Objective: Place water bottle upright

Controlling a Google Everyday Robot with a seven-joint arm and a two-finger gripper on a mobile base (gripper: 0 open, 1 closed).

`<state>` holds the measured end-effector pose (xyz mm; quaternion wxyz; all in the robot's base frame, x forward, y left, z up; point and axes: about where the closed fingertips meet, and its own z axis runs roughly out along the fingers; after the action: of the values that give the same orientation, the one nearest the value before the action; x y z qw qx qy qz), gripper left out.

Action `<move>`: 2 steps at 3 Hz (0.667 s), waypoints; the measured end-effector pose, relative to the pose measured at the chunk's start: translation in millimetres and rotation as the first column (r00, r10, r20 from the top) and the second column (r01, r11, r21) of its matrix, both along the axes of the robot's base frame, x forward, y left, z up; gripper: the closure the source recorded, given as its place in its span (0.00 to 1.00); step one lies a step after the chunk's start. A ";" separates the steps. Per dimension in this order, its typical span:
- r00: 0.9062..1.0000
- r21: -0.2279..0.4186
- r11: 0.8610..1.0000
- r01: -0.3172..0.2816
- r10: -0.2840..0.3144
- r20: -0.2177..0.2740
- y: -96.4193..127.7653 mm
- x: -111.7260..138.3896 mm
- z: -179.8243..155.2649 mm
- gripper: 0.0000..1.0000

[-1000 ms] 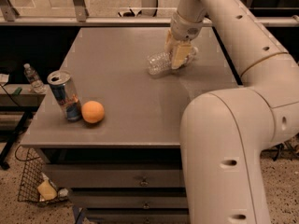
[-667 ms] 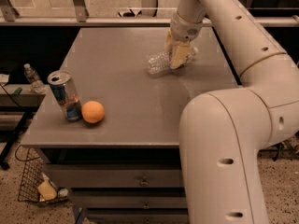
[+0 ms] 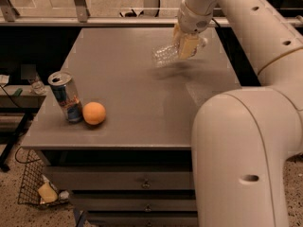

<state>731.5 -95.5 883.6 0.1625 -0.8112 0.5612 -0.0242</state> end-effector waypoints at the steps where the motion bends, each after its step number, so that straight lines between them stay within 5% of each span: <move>1: 0.985 -0.018 1.000 0.006 -0.003 0.171 -27.8 -12.3 39.6 1.00; 2: 0.952 0.018 0.999 0.041 -0.045 0.303 -51.5 -38.8 65.7 1.00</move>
Offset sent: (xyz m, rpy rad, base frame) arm -0.0695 -0.0694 0.0577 0.0582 -0.5081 -0.0898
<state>692.7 -147.0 949.3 0.2508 -0.7846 0.5472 -0.1489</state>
